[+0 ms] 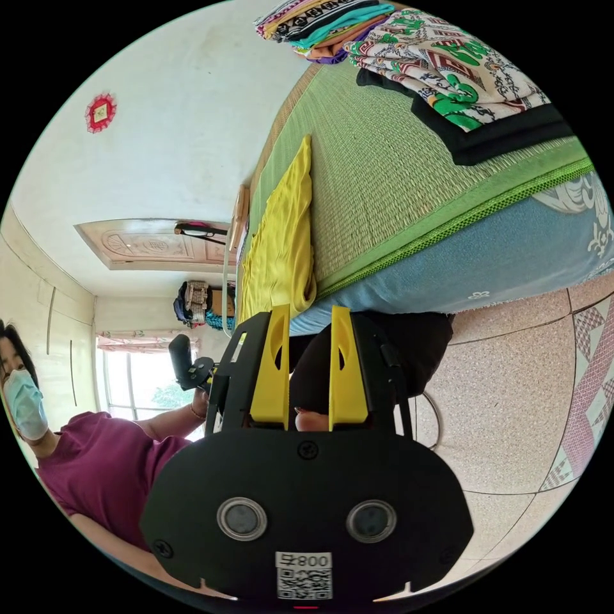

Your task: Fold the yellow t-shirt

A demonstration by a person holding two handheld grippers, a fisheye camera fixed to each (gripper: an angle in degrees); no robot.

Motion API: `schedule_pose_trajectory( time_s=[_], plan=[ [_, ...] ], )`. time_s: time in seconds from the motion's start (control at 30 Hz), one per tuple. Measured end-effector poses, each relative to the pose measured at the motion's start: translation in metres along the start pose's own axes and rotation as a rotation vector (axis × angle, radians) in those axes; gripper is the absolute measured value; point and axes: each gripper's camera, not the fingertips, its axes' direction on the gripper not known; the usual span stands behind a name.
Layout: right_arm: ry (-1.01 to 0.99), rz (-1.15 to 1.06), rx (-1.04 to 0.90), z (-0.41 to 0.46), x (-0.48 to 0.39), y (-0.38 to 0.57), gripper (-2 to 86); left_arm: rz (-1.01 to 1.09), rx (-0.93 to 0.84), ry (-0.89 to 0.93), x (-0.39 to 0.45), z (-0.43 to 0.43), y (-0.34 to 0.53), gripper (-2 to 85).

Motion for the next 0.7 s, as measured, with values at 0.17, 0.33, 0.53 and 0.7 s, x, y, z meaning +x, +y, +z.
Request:
schedule_pose_trajectory(
  time_s=[0.17,0.33,0.53,0.7],
  plan=[
    [-0.012,0.005,-0.005,0.005,0.012,-0.003,9.8,0.015,0.055,-0.028,0.013,-0.01,-0.007,6.5],
    [-0.021,0.004,-0.009,0.01,0.02,-0.008,9.1,0.122,0.103,-0.14,0.046,-0.023,-0.04,9.0],
    [-0.03,-0.02,-0.007,0.015,0.025,-0.014,3.5,0.269,0.144,-0.262,0.088,-0.03,-0.097,9.8],
    [-0.035,-0.059,0.004,0.014,0.023,-0.018,1.1,0.34,0.143,-0.356,0.111,-0.023,-0.138,10.2]
  ],
)
